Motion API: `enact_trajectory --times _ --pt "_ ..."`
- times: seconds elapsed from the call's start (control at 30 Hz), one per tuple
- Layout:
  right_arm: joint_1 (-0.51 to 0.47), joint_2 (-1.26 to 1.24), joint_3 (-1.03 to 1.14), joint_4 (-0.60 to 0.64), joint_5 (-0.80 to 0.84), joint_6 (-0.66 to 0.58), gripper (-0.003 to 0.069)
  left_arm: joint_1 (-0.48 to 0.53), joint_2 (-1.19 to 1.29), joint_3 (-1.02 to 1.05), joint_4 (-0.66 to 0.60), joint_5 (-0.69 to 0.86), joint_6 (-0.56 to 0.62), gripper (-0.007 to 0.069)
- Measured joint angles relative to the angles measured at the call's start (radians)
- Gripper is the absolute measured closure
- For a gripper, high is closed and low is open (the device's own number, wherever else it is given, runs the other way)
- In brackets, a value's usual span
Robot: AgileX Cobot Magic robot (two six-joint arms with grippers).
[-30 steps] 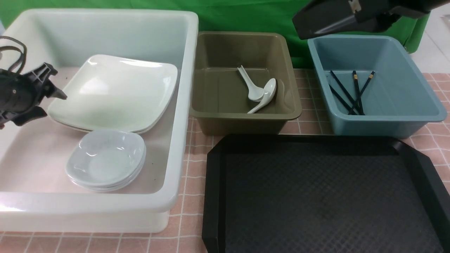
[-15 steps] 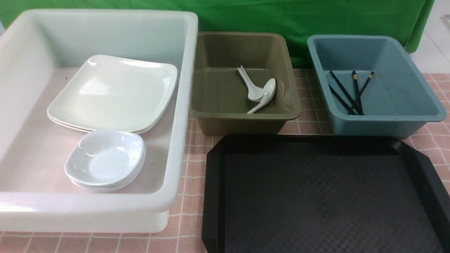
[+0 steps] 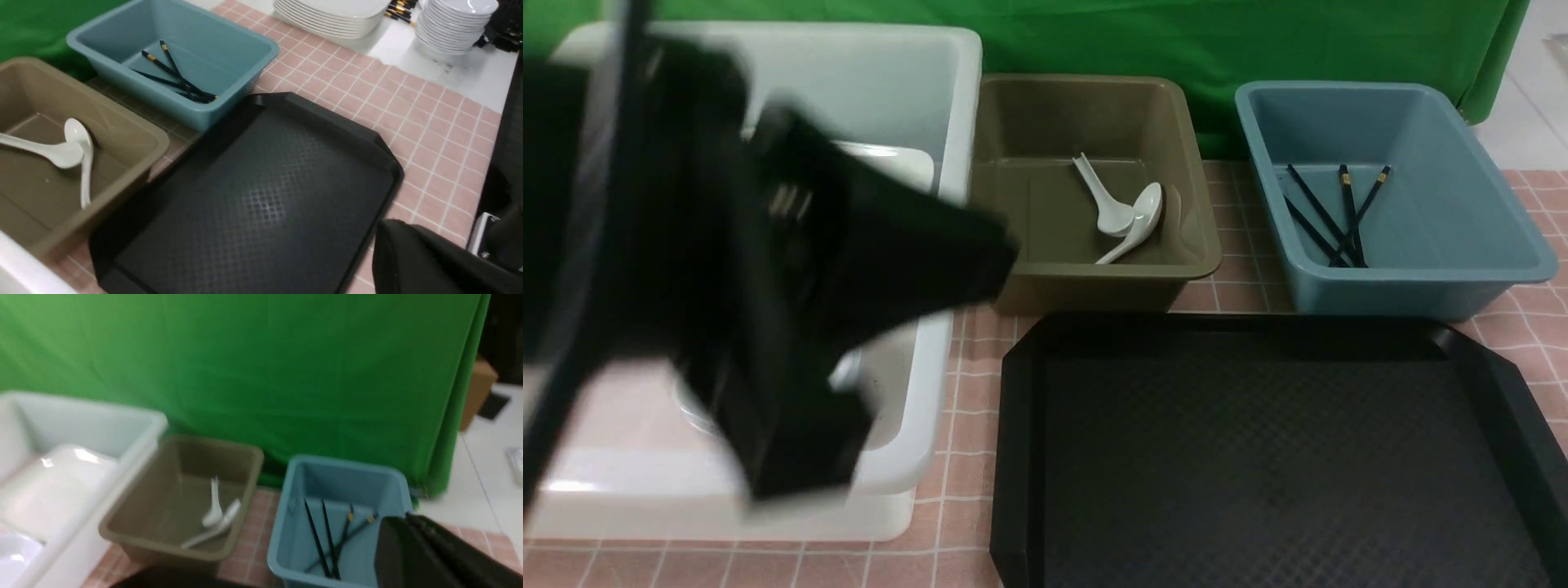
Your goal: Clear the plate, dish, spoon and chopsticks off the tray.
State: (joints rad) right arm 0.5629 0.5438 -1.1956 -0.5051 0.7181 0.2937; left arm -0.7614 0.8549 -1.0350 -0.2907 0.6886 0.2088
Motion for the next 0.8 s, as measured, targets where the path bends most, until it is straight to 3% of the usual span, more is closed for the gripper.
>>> enact_trajectory --times 0.17,0.3,0.5,0.8 --pt "0.0 -0.385 0.445 -0.035 -0.285 0.042 0.0629 -0.029 -0.278 0.304 0.083 -0.212 -0.095 0.0637" --pt "0.0 -0.535 0.634 -0.042 -0.441 0.036 0.0627 -0.029 -0.45 0.493 0.144 -0.369 -0.114 0.0637" --pt "0.003 -0.481 0.695 0.012 -0.556 0.042 0.0612 -0.029 -0.584 0.653 0.166 -0.549 -0.135 0.0628" --pt "0.003 -0.471 0.695 0.015 -0.581 0.042 0.0589 -0.029 -0.589 0.671 0.138 -0.556 -0.139 0.0627"
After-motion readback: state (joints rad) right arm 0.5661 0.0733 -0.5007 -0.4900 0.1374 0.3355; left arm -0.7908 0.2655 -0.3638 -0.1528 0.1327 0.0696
